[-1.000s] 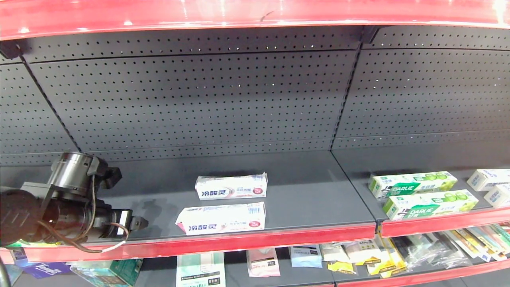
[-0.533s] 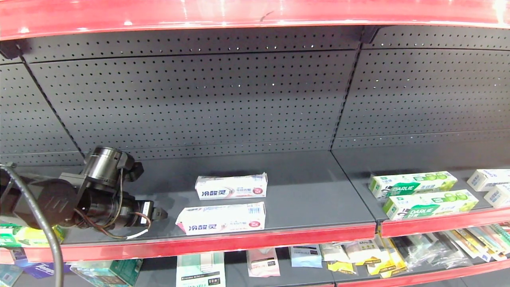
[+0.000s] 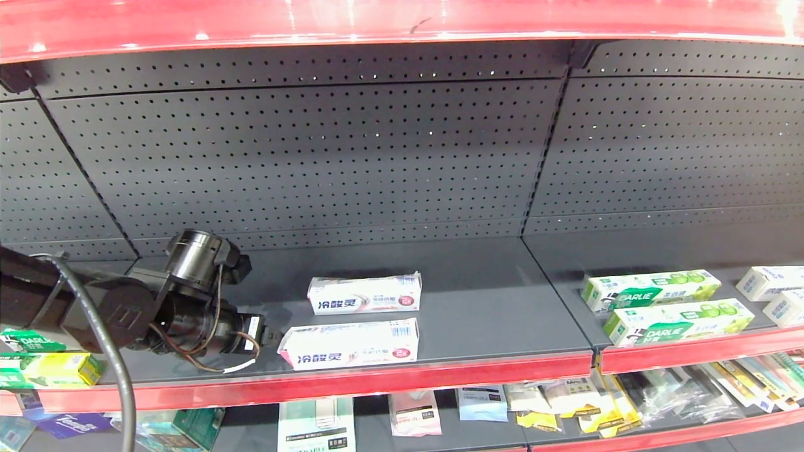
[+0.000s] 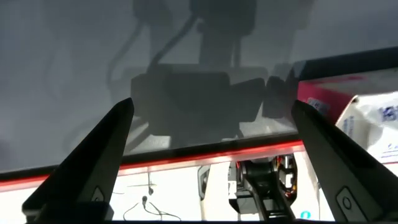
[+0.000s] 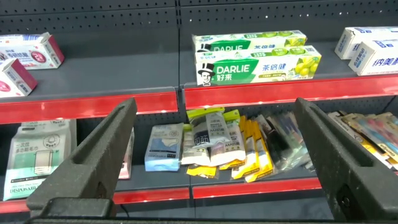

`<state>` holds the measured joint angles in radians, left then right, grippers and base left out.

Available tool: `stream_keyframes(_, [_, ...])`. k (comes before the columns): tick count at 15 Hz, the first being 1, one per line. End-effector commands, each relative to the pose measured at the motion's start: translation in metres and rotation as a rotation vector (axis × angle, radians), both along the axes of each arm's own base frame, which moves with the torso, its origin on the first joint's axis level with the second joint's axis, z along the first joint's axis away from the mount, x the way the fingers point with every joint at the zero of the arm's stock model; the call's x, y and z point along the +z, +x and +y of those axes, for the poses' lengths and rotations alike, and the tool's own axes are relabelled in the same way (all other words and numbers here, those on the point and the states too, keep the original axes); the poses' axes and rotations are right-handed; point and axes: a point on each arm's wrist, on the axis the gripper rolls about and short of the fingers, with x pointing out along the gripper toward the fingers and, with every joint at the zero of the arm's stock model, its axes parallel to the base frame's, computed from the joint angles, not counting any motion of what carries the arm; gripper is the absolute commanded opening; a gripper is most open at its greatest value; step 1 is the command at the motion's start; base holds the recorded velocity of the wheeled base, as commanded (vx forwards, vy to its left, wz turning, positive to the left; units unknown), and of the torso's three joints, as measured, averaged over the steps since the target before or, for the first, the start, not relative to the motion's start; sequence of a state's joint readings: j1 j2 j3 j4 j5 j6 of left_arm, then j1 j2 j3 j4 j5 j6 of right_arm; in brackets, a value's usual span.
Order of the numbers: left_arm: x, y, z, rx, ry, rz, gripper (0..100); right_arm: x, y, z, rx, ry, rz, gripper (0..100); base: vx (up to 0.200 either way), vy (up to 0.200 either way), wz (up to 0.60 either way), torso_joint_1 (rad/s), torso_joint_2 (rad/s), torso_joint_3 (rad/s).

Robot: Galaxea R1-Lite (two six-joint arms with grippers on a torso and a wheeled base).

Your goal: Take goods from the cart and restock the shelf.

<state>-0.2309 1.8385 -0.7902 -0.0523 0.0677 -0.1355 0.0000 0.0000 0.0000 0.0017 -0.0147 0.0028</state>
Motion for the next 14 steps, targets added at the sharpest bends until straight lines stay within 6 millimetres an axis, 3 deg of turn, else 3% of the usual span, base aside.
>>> stream_keyframes(1, [-0.001, 0.002, -0.003, -0.009, 0.0, 0.001, 100, 0.0, 0.0, 0.0, 0.001, 0.0, 0.001, 100, 0.0, 0.0, 0.0, 0.0, 0.0, 0.0])
stream_keyframes(12, [0.005, 0.004, -0.006, -0.012, 0.001, -0.024, 100, 0.0, 0.0, 0.0, -0.001, 0.0, 0.001, 100, 0.0, 0.0, 0.0, 0.0, 0.0, 0.0])
stream_keyframes(14, [0.022, -0.007, 0.0, -0.034, 0.009, -0.066, 100, 0.0, 0.0, 0.0, -0.001, 0.0, 0.001, 100, 0.0, 0.0, 0.0, 0.0, 0.0, 0.0])
